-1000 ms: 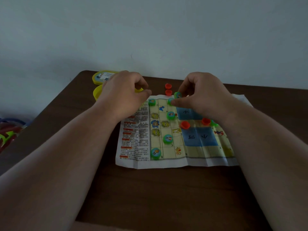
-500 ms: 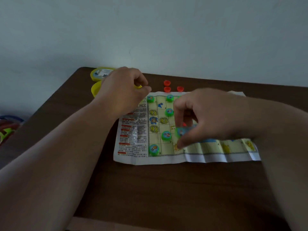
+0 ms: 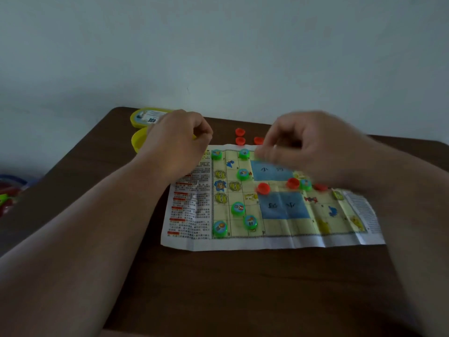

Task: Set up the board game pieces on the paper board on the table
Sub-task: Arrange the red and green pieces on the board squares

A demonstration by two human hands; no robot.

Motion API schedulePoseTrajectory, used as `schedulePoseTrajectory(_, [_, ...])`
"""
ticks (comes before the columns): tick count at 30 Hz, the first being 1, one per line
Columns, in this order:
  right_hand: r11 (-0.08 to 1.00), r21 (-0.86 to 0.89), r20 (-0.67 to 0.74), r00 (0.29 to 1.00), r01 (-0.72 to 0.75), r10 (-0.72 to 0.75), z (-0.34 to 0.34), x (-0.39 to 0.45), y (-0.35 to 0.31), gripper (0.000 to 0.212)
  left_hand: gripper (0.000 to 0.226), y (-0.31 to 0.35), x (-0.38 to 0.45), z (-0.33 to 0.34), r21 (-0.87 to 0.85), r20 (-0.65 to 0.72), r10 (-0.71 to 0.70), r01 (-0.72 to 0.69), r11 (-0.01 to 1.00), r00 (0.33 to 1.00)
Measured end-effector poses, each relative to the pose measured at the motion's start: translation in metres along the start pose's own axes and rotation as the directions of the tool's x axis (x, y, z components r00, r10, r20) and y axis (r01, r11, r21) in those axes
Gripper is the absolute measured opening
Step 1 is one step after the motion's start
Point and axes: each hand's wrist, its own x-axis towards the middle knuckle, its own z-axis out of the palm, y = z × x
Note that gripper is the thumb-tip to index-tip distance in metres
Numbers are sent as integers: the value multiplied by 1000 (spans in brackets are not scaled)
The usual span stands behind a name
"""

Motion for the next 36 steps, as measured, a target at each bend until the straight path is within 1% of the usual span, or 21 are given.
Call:
schedulePoseTrajectory(1, [999, 44, -148, 989, -2, 9, -6, 5, 8, 39, 10, 1, 0, 0, -1, 6, 6, -6, 1000, 1000])
schedulePoseTrajectory(2, [999, 31, -262, 965, -9, 17, -11, 11, 17, 31, 9, 1, 0, 1, -3, 12, 17, -17, 1000, 1000])
schedulePoseTrajectory(3, [999, -9, -317, 948, -31, 26, -13, 18, 26, 26, 9, 2, -1, 1, -6, 15, 31, -31, 1000, 999])
schedulePoseTrajectory(4, [997, -54, -316, 948, -60, 40, -12, 25, 34, 22, 8, 3, 0, 2, -7, 12, 47, -47, 999, 999])
schedulePoseTrajectory(7, [977, -190, -173, 983, -98, 65, -2, 40, 45, 18, 8, 5, 0, 3, -1, 5, 78, -78, 997, 997])
schedulePoseTrajectory(9, [961, -270, -75, 996, -63, 44, 6, 47, 45, 27, 9, 5, 0, 3, 5, 7, 83, -83, 997, 996])
schedulePoseTrajectory(11, [923, -384, -9, 1000, -11, 8, 11, 55, 42, 39, 8, 4, 0, 3, 6, 3, 81, -81, 997, 997])
schedulePoseTrajectory(12, [903, -429, 6, 1000, 4, -1, 13, 58, 42, 42, 8, 3, 0, 3, 4, 2, 79, -79, 997, 997])
schedulePoseTrajectory(14, [884, -468, 25, 1000, 10, 2, 16, 63, 41, 41, 9, 2, 1, 2, -3, -4, 79, -79, 997, 997])
schedulePoseTrajectory(18, [887, -463, 34, 999, -11, 30, 19, 64, 41, 30, 8, 1, 1, 1, -8, -16, 91, -91, 996, 996])
schedulePoseTrajectory(20, [895, -446, 7, 1000, -9, 13, 19, 62, 42, 27, 7, 1, 1, 2, -3, -20, 92, -92, 996, 996])
schedulePoseTrajectory(21, [915, -404, -23, 1000, -16, 7, 19, 60, 43, 24, 7, 1, 1, 2, -3, -25, 94, -94, 996, 995])
schedulePoseTrajectory(22, [945, -324, -67, 998, -35, 14, 20, 57, 44, 20, 7, 1, 1, 2, -4, -28, 97, -97, 995, 995])
schedulePoseTrajectory(24, [993, -104, -179, 983, -62, 43, 20, 51, 44, 13, 7, 1, 1, 2, -4, -35, 96, -96, 995, 995])
schedulePoseTrajectory(26, [996, 79, -291, 955, -38, 59, 21, 47, 43, 9, 10, 1, 1, 2, -8, -31, 86, -86, 996, 996])
schedulePoseTrajectory(27, [983, 180, -318, 944, -29, 86, 21, 45, 42, 7, 11, 1, 1, 2, -7, -31, 82, -82, 997, 996])
schedulePoseTrajectory(29, [910, 414, -286, 943, -38, 169, 22, 40, 38, 9, 12, 1, 0, 2, -7, -35, 76, -76, 997, 996])
schedulePoseTrajectory(31, [781, 622, -191, 955, -62, 228, 23, 37, 38, 17, 10, 0, 0, 1, -15, -43, 85, -86, 996, 995])
schedulePoseTrajectory(32, [713, 698, -154, 958, -69, 243, 23, 36, 38, 21, 7, 0, 0, 1, -32, -48, 99, -100, 994, 994])
schedulePoseTrajectory(33, [654, 753, -131, 959, -69, 253, 23, 34, 39, 25, 4, 0, -1, 0, -66, -47, 128, -131, 989, 991])
schedulePoseTrajectory(36, [525, 848, -72, 962, -79, 262, 26, 29, 37, 32, 18, 7, -8, -3, -211, -2, 272, -266, 941, 962])
